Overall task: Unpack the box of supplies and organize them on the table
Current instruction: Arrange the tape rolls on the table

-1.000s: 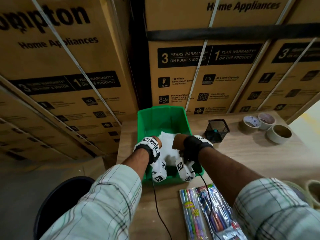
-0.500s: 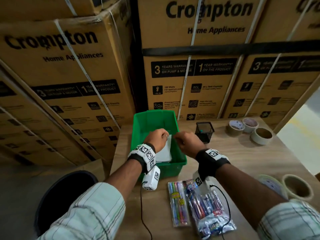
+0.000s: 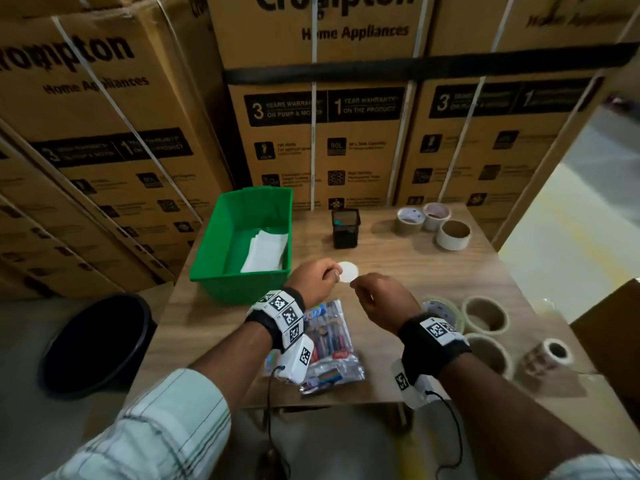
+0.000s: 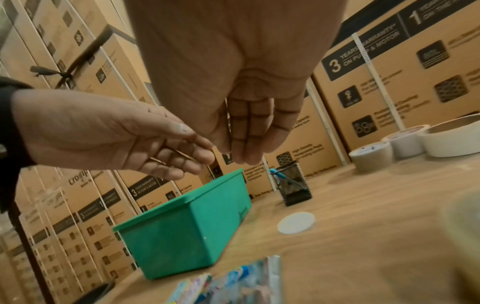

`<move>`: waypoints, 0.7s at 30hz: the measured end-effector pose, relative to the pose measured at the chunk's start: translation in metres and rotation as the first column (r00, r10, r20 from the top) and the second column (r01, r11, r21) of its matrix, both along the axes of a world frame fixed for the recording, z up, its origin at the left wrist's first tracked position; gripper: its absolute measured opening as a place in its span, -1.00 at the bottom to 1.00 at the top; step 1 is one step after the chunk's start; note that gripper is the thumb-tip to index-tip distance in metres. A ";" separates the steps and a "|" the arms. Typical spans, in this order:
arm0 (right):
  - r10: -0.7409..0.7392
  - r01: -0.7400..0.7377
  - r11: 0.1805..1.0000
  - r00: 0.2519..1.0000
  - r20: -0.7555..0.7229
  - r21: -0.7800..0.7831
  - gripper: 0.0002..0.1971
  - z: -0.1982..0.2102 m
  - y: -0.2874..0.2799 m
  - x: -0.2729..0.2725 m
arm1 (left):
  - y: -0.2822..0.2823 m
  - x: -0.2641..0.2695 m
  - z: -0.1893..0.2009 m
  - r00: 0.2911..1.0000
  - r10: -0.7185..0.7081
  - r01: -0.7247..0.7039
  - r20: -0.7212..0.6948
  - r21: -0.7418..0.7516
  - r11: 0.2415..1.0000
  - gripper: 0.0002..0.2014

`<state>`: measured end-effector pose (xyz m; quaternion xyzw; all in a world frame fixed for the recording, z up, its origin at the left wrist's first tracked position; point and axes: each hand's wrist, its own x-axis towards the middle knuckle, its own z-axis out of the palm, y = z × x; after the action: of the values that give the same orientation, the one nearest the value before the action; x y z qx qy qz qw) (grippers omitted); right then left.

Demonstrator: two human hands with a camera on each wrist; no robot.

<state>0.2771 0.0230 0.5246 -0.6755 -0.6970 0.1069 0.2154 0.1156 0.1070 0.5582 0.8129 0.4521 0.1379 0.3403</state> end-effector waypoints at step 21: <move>-0.319 0.331 0.927 0.943 0.096 -0.175 -0.78 0.002 0.020 0.142 | 0.050 0.145 -0.044 0.970 -0.240 0.237 -0.035 -0.084 0.968 -0.75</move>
<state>0.4190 0.0429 0.5264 -0.8020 -0.5691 0.1130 0.1423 0.2605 0.1571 0.5145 0.8502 0.3637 0.0599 0.3760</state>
